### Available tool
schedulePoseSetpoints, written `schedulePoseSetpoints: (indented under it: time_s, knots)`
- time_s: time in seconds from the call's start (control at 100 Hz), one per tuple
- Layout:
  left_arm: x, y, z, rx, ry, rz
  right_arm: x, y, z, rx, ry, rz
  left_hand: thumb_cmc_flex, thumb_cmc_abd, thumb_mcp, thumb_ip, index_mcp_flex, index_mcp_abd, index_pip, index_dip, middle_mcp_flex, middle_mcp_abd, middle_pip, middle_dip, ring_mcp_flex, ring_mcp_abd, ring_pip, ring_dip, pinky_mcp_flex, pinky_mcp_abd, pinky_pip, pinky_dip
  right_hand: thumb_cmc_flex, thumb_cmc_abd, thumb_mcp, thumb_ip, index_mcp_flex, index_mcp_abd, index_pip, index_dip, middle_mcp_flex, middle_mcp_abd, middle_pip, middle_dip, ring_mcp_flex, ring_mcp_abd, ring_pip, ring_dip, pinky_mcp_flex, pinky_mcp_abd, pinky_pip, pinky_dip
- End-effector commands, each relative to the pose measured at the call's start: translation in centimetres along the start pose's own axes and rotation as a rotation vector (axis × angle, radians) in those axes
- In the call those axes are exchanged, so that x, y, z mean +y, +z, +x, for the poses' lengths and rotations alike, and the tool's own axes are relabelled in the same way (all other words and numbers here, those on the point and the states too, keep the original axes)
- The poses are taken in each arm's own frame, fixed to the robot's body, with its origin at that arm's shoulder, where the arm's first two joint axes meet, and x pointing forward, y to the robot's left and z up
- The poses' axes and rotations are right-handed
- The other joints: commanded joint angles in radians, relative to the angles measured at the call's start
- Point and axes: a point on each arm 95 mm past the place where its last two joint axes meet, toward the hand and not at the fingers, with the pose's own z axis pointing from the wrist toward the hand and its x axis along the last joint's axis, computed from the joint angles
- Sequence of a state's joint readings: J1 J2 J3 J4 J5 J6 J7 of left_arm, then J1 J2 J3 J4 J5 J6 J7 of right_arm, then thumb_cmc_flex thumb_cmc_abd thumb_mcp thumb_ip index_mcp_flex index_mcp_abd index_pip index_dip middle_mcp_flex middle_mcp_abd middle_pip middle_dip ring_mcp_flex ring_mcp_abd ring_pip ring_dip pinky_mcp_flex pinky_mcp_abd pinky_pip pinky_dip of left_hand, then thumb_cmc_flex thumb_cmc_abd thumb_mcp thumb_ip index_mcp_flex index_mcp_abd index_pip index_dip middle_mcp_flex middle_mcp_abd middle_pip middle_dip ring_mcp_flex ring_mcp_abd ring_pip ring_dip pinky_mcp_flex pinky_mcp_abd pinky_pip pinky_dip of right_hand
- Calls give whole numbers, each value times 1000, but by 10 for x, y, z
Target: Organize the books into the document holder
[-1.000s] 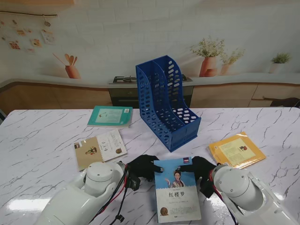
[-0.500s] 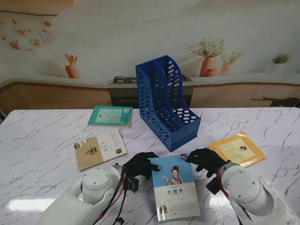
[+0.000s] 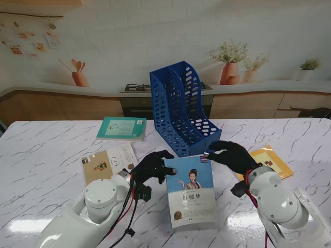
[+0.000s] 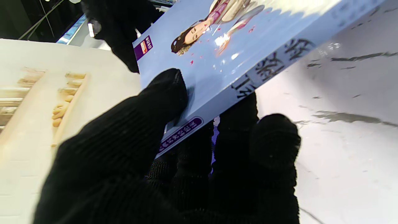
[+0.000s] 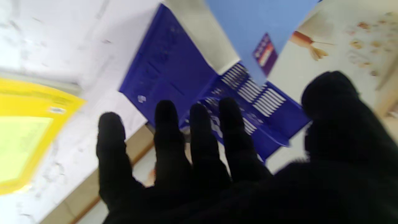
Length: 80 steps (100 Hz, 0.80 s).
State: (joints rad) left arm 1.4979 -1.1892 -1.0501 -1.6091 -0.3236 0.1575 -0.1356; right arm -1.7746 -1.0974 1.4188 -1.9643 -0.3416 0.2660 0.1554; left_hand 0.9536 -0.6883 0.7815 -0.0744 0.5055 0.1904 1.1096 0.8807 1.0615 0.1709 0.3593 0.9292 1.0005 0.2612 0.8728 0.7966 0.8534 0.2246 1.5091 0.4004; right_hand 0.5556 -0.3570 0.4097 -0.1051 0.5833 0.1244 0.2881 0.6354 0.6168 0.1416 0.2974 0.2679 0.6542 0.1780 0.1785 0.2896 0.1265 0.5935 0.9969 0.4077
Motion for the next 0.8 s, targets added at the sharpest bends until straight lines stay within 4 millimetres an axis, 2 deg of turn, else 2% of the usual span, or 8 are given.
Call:
schedulePoseSetpoints:
  time_s: [0.0, 0.05, 0.13, 0.24, 0.33, 0.36, 0.55, 0.79]
  knots:
    - [-2, 0, 24, 79, 29, -7, 10, 4, 20, 81, -5, -35, 117, 42, 140, 39, 31, -171, 99, 49, 45, -30, -6, 18, 81, 3, 69, 22, 49, -88, 93, -6, 19, 1, -25, 25, -29, -58, -7, -21, -31, -36, -18, -10, -31, -42, -25, -17, -39, -5, -30, -20]
    - [-4, 0, 29, 93, 47, -5, 13, 7, 26, 114, -22, -38, 117, 44, 138, 40, 29, -172, 99, 52, 44, -30, -7, 21, 82, 1, 72, 24, 50, -89, 96, -5, 17, 3, -27, 27, -33, -65, -7, -23, -38, -40, -29, -12, -47, -55, -35, -17, -62, -35, -62, -26]
    - [-5, 1, 37, 107, 80, 5, 17, 12, 34, 146, -45, -42, 119, 44, 136, 40, 29, -171, 98, 54, 45, -28, -7, 24, 81, 0, 73, 25, 48, -88, 97, -5, 19, -5, -27, 27, -31, -75, -4, -25, -35, -51, -36, -12, -54, -68, -41, -16, -89, -49, -96, -31]
    - [-9, 2, 48, 127, 118, 9, 20, 23, 43, 170, -60, -55, 122, 46, 133, 41, 29, -170, 98, 59, 45, -25, -8, 28, 81, -2, 74, 28, 48, -88, 99, -4, 27, -42, -10, 28, -21, -98, 7, -26, -18, -78, -48, -6, -70, -76, -53, -12, -141, -85, -187, -40]
    - [-12, 3, 59, 145, 146, 13, 23, 31, 48, 196, -88, -39, 122, 46, 132, 41, 28, -170, 97, 60, 46, -27, -9, 30, 81, -4, 74, 29, 48, -86, 100, -4, 22, -56, -2, 28, -17, -115, 11, -26, -13, -92, -54, -5, -80, -86, -59, -12, -157, -90, -214, -40]
    - [-12, 3, 62, 152, 156, 15, 24, 34, 49, 206, -99, -30, 121, 46, 131, 41, 29, -171, 97, 61, 47, -29, -9, 31, 83, -4, 74, 30, 48, -86, 99, -5, -3, -68, 41, 21, -17, -120, 19, -30, -8, -95, -67, 6, -82, -89, -64, -7, -154, -94, -250, -6]
    - [-16, 3, 85, 196, 217, 30, 27, 49, 56, 242, -156, 11, 114, 41, 134, 44, 32, -175, 95, 64, 53, -36, -13, 31, 89, -2, 73, 31, 56, -89, 97, -7, -25, -84, 44, 19, 2, -137, 27, -30, 23, -121, -68, 9, -76, -92, -62, -6, -159, -96, -268, 1]
    - [-13, 3, 106, 231, 265, 39, 28, 61, 62, 324, -182, 85, 115, 42, 134, 47, 32, -180, 92, 65, 55, -38, -15, 37, 93, -14, 78, 37, 54, -87, 100, -7, -44, -108, 58, 17, 27, -158, 41, -26, 45, -130, -80, 14, -90, -95, -69, -5, -167, -98, -300, 8]
